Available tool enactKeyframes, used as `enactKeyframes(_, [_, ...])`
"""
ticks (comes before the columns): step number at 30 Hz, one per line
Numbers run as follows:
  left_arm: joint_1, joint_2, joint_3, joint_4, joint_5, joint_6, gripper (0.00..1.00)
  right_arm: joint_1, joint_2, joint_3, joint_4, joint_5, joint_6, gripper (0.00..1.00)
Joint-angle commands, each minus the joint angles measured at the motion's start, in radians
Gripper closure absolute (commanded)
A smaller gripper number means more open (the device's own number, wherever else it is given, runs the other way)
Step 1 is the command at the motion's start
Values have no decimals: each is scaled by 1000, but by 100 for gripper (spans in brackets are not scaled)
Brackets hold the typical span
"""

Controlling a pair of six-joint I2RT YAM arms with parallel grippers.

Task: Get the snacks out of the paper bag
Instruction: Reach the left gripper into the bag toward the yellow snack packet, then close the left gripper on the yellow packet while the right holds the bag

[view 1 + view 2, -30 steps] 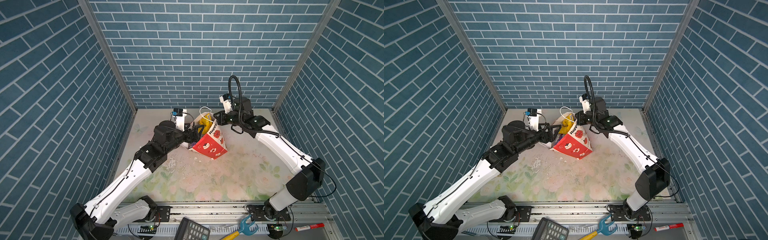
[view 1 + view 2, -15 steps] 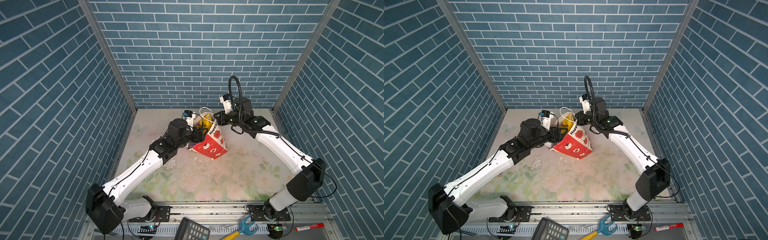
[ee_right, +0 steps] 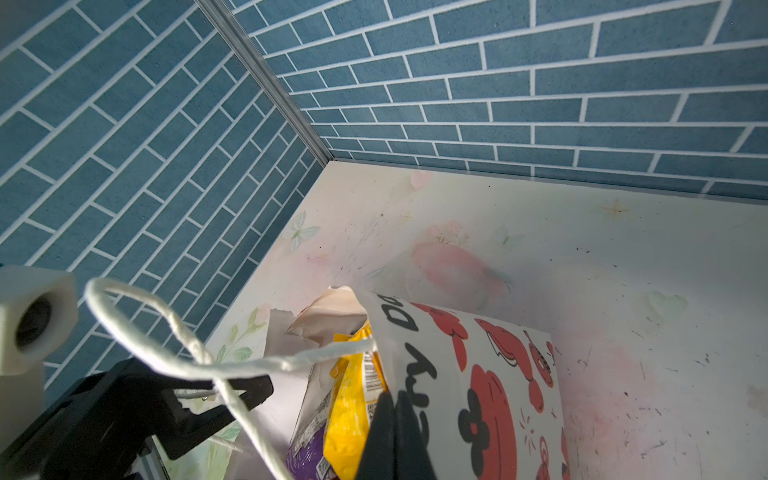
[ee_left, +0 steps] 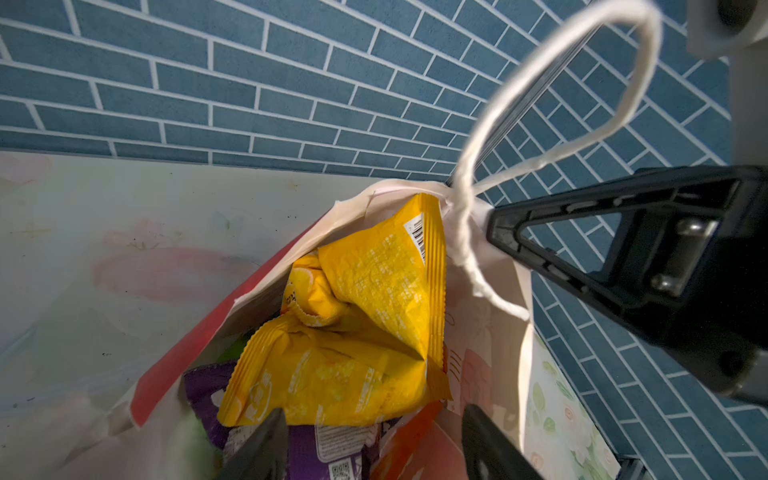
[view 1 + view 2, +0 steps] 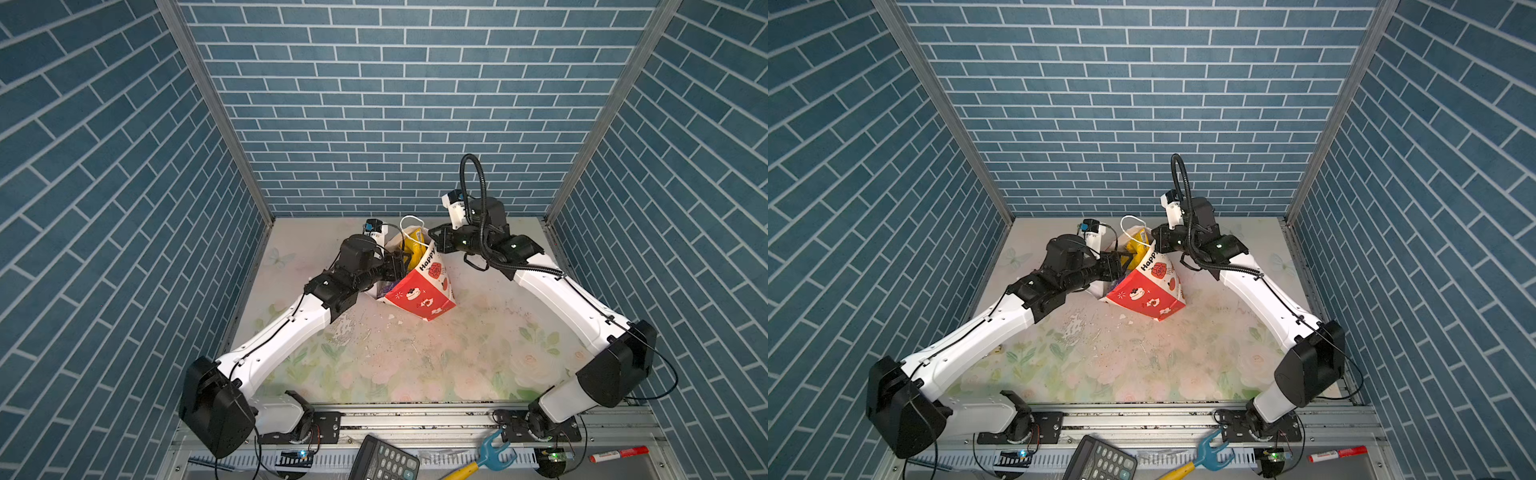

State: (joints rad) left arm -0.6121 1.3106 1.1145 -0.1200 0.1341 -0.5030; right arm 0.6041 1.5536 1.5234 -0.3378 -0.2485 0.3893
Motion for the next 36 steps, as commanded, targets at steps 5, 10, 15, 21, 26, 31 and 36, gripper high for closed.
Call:
enactKeyframes(5, [8,69,48,77,71,-16,36,6,-61,1,100,-29,45,100])
enactKeyframes(10, [11,103,56,92,44,-10,40,6,-65,-3,100,-26,49,100])
enactKeyframes(15, [16,138,73,79,-43,25,44,7,-67,-9,101,-23,54,100])
enactKeyframes(21, [20,184,94,119,25,-10,45,6,-68,-16,107,-24,58,100])
enactKeyframes(26, [20,233,114,154,75,-36,46,6,-63,-18,117,-32,65,100])
enactKeyframes(31, [21,273,147,137,66,-35,62,6,-63,-18,121,-32,63,100])
enactKeyframes(36, [21,269,150,125,44,-27,91,7,-71,-29,124,-19,57,100])
